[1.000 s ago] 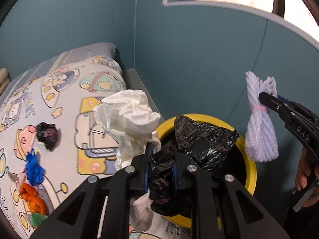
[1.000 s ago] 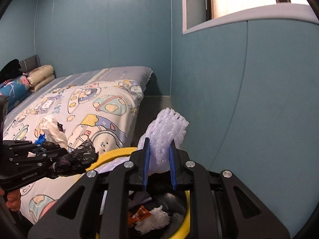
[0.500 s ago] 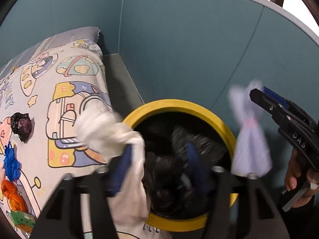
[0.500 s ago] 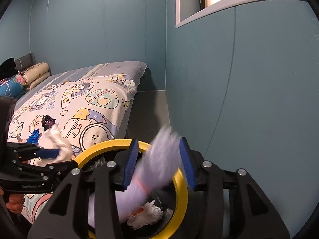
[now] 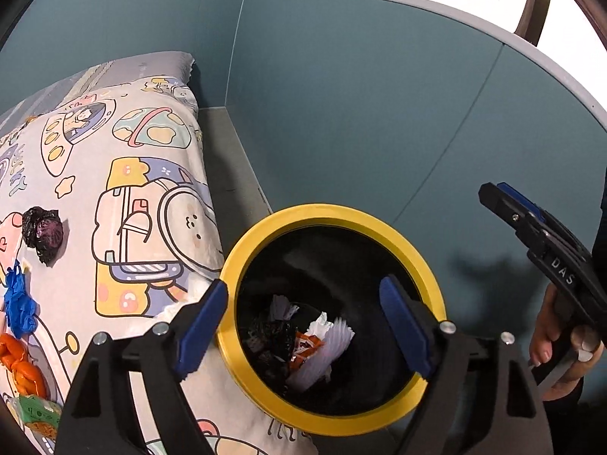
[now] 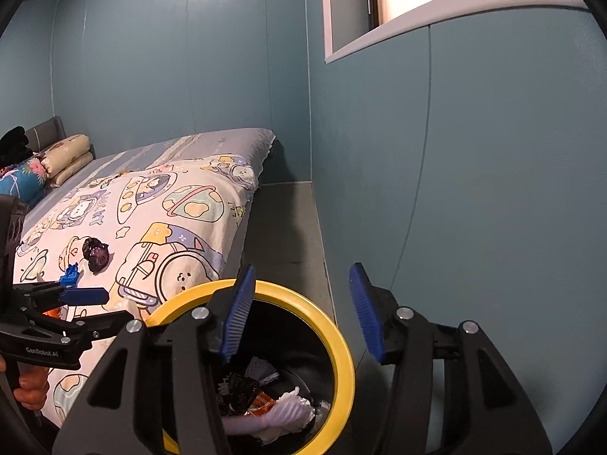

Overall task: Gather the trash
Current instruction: 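Move both tools back over the remaining trash on the bed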

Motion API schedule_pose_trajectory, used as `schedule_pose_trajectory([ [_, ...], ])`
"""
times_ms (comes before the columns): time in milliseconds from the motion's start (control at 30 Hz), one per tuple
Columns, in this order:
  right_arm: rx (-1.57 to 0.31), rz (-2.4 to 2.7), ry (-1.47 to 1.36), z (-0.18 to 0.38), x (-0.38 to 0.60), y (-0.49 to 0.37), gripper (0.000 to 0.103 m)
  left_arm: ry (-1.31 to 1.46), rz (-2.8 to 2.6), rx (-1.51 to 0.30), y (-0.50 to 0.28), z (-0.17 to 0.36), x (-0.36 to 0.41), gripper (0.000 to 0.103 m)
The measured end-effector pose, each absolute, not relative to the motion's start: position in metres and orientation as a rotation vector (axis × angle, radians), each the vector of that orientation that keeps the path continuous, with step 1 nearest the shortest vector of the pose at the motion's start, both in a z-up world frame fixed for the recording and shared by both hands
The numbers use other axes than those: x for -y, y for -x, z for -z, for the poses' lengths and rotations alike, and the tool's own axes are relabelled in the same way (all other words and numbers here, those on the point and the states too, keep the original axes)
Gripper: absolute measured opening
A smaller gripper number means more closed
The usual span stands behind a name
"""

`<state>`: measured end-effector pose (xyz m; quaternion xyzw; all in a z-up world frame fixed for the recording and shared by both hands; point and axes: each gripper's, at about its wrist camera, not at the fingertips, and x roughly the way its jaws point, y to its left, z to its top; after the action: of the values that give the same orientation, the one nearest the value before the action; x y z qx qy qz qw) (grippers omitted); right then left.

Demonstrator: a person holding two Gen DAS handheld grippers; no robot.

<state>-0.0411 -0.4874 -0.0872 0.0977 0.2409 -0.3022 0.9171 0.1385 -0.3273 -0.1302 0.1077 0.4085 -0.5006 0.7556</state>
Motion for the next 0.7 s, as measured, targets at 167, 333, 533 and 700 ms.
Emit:
schedule_pose_trajectory([
  [167,-0.489,0.617,-0.193,0.083,0.485,0.041,0.049,-0.226,1.11,-0.884,-0.137,0.125,0.322,0.079],
  [333,-0.48,0.613,-0.186,0.079,0.481,0.042,0.049,-0.203,1.107,-0.867,-0.14,0.116,0.313,0.079],
  [533,-0.466,0.588,-0.178,0.073,0.473,0.038,0.049,-0.185,1.065,-0.832,-0.149,0.102,0.291,0.079],
  [700,-0.445,0.551,-0.152,0.063,0.458,0.03,0.049,-0.158,1.01,-0.798,-0.164,0.085,0.264,0.079],
])
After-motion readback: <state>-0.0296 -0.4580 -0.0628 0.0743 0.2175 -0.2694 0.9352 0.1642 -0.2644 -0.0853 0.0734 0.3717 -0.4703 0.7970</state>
